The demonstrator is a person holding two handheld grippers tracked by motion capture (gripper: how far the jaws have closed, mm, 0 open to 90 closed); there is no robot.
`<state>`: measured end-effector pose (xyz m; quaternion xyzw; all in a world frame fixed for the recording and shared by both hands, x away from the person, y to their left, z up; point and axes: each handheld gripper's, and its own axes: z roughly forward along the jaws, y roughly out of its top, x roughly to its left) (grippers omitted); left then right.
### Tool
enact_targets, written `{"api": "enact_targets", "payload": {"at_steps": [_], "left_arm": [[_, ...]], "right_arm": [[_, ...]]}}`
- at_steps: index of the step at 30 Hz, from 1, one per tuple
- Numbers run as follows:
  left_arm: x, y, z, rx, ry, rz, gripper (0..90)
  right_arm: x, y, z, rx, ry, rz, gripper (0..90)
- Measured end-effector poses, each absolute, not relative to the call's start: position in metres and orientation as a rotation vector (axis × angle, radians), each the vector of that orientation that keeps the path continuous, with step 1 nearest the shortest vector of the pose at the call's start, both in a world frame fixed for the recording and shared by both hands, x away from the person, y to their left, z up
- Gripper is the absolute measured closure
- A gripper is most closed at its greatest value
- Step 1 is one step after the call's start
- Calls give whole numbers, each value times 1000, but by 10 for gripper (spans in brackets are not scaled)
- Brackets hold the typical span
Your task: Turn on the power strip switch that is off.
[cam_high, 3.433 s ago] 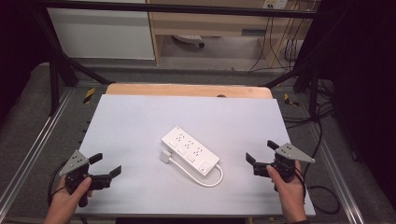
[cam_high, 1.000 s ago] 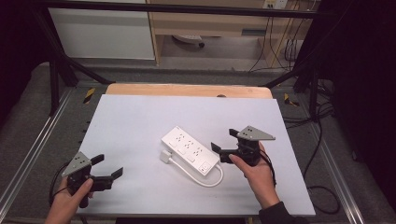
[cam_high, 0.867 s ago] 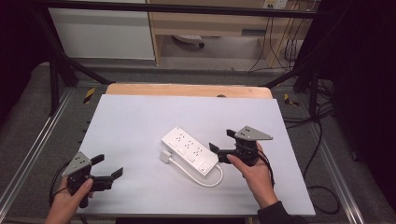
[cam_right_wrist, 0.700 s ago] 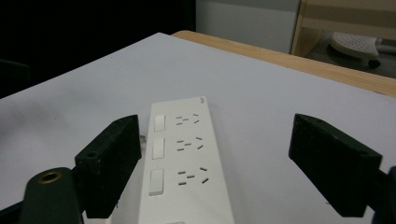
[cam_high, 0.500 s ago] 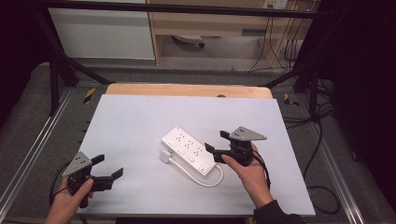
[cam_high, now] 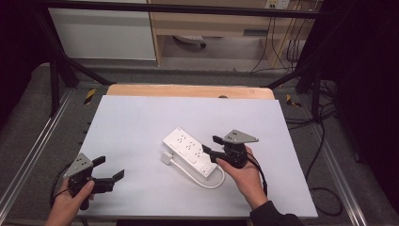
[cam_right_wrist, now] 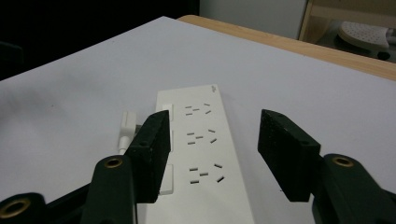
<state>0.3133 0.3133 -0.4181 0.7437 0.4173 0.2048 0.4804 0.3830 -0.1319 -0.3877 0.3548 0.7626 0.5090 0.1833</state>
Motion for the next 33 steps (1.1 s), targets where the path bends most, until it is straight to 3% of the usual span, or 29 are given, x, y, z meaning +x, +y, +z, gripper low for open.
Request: {"api": "enact_targets", "payload": {"at_steps": [15,33], "left_arm": [[313,313,-418,1819,1012,499,57],[313,312,-418,1819,1010,500,57]], "right_arm": [[381,-122,-398,961,2162,1451,724],[379,-113,-412,938,2193,1462,875]]}}
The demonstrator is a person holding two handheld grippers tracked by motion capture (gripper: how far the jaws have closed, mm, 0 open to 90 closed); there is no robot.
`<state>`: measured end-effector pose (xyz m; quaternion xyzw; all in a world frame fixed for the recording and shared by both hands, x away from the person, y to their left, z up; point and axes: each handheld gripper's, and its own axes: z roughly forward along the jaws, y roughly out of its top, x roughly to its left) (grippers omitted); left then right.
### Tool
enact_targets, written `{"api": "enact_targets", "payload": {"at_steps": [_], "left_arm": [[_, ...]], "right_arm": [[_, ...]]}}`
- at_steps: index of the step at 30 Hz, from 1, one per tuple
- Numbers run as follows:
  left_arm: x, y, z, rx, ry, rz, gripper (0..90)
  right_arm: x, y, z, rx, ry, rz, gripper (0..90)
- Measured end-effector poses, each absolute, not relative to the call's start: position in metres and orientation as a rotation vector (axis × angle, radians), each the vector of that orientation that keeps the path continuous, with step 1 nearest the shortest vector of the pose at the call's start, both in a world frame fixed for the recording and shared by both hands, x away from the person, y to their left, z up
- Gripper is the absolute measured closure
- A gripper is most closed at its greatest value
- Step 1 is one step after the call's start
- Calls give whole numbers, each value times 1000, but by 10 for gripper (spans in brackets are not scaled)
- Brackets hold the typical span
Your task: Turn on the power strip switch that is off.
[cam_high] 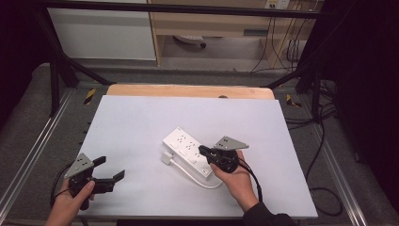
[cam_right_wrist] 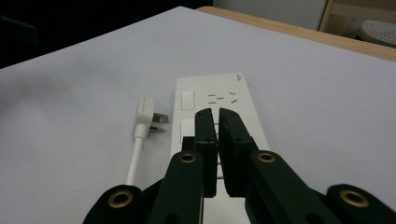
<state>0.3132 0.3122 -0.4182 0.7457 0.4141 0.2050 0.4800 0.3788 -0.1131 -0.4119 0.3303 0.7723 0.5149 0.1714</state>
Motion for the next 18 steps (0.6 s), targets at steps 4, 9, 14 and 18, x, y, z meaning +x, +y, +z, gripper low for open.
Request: {"api": "enact_targets", "payload": {"at_steps": [4,9,14,18], "left_arm": [[313,312,-418,1825,1008,503,57],[313,312,-418,1826,1007,503,57],[313,312,-418,1827,1006,505,57],[313,312,-418,1827,1007,506,57]], "right_arm": [[379,-112,-414,941,2197,1462,889],[379,-109,-418,945,2209,1451,900],[379,-106,-422,947,2226,1436,900],[379,-104,-426,956,2231,1432,900]]}}
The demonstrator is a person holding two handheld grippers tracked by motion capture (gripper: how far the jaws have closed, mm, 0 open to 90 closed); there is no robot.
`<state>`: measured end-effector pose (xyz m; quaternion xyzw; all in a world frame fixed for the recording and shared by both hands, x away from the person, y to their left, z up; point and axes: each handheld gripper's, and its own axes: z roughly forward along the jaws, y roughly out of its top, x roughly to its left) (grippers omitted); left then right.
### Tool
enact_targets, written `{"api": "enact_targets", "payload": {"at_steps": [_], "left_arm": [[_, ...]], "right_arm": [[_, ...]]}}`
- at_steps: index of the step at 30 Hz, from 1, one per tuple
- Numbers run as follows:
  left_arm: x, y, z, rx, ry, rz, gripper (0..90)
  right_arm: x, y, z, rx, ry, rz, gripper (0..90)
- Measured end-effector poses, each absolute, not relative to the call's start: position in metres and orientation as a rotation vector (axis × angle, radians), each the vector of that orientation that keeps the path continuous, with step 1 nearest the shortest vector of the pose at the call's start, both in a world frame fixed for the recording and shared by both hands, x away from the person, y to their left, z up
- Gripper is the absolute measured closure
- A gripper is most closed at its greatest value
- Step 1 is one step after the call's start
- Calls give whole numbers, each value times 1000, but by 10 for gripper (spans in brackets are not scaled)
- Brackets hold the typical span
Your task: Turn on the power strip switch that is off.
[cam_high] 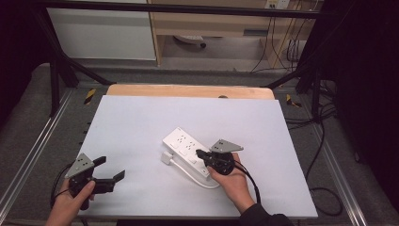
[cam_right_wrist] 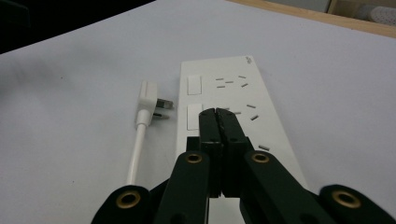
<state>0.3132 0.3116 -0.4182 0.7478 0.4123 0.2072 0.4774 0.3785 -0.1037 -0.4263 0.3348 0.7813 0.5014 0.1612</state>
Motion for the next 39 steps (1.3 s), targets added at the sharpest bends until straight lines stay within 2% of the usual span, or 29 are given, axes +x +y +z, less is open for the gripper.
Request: {"api": "enact_targets", "payload": {"at_steps": [39], "left_arm": [[313,310,-418,1837,993,503,57]], "right_arm": [[377,-91,-444,951,2310,1368,900]]}}
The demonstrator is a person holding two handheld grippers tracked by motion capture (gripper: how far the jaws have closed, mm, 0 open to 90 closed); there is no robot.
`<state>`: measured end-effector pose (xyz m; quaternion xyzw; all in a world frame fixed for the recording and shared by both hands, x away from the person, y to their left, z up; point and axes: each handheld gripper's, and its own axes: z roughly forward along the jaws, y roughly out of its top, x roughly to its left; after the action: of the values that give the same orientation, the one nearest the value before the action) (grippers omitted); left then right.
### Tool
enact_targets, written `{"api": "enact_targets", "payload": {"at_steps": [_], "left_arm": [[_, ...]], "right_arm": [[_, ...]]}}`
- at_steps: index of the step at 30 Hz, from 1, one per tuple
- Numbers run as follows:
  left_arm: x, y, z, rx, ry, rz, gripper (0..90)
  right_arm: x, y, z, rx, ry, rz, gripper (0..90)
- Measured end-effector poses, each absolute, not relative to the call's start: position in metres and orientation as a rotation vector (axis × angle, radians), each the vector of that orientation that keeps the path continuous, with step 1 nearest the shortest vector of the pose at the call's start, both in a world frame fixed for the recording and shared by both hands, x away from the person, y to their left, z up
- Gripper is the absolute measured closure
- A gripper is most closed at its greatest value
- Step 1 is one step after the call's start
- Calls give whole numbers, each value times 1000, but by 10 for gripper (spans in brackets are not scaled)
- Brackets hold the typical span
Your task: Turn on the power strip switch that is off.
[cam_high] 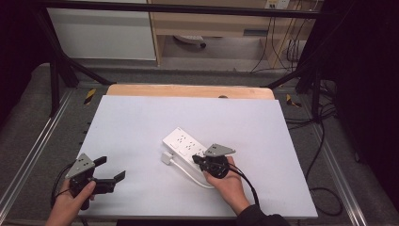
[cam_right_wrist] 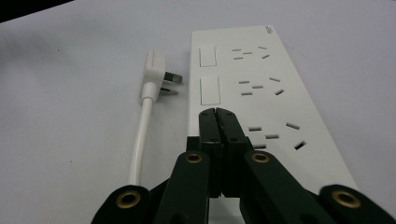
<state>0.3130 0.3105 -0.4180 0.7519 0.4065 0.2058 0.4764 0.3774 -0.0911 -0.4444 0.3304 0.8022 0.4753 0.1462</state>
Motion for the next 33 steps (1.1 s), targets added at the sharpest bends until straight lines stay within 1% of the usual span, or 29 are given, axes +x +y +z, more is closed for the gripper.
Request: {"api": "enact_targets", "payload": {"at_steps": [33], "left_arm": [[313,310,-419,1838,995,497,57]], "right_arm": [[379,-90,-449,952,2317,1357,900]]}}
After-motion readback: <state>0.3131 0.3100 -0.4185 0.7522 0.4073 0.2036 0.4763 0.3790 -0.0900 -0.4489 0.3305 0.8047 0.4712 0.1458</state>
